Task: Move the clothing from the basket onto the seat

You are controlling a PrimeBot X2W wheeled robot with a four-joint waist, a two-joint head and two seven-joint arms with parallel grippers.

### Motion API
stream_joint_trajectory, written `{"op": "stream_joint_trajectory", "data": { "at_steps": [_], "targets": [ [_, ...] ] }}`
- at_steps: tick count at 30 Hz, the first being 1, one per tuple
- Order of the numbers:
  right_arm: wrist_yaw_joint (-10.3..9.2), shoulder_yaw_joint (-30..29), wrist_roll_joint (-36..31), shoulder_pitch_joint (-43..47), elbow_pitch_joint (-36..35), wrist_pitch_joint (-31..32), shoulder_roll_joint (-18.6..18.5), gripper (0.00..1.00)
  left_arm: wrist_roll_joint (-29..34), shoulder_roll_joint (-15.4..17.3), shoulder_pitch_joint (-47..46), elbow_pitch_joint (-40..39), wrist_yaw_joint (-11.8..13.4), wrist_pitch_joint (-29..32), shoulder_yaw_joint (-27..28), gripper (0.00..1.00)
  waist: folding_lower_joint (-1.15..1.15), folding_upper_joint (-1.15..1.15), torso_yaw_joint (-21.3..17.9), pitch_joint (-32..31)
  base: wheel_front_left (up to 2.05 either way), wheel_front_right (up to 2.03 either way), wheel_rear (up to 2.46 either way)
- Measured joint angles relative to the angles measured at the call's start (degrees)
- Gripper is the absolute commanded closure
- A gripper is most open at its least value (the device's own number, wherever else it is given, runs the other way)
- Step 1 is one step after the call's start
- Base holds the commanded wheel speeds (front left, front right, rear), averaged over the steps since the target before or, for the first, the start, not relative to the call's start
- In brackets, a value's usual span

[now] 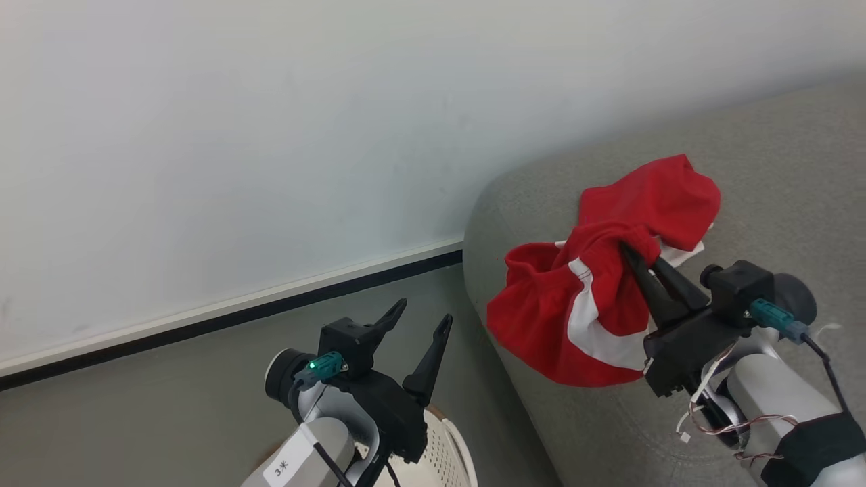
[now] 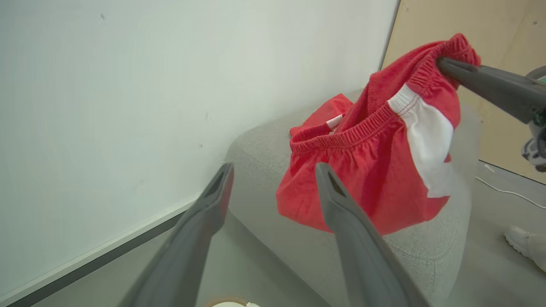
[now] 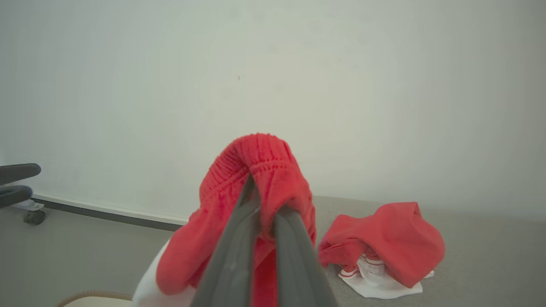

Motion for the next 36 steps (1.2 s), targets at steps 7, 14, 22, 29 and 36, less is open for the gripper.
{"op": "stream_joint_trajectory", "data": {
  "at_steps": [7, 14, 22, 29, 36],
  "targets": [
    [-0.22, -1.5, -0.6, -0.1, -3.5, 0.0, -3.8, 1.0, 0.4, -0.4, 1.3, -1.5, 0.1, 0.0, 0.0, 0.0, 0.0, 0.0, -4.1, 0.3, 0.0, 0.0, 0.0],
    [-0.63, -3.7, -0.3, -0.1, -5.2, 0.0, -7.4, 1.0, 1.3, -1.1, 1.4, -2.4, -0.1, 0.0, -1.5, 0.0, 0.0, 0.0, -5.6, 1.9, 0.0, 0.0, 0.0],
    [-0.55, -5.8, 0.2, -3.9, -6.2, 1.1, -9.1, 1.0, 2.3, -1.0, 2.4, -4.1, 0.4, 0.0, -2.1, 0.0, 0.0, 0.0, -4.9, 4.5, 0.0, 0.0, 0.0],
    [-0.04, -10.4, 1.9, -16.5, -6.1, 3.3, -11.3, 1.0, 5.0, 0.5, 1.9, -7.0, 0.9, 0.0, -2.2, 0.0, 0.01, 0.0, -3.5, 8.9, 0.0, 0.0, 0.0],
    [-0.11, -16.8, 2.9, -32.7, -1.4, 6.3, -16.7, 1.0, 7.7, 3.0, -1.8, -11.0, 0.9, 0.0, -2.6, 0.0, 0.01, 0.0, -0.6, 14.8, 0.0, 0.0, 0.0]
  ]
}}
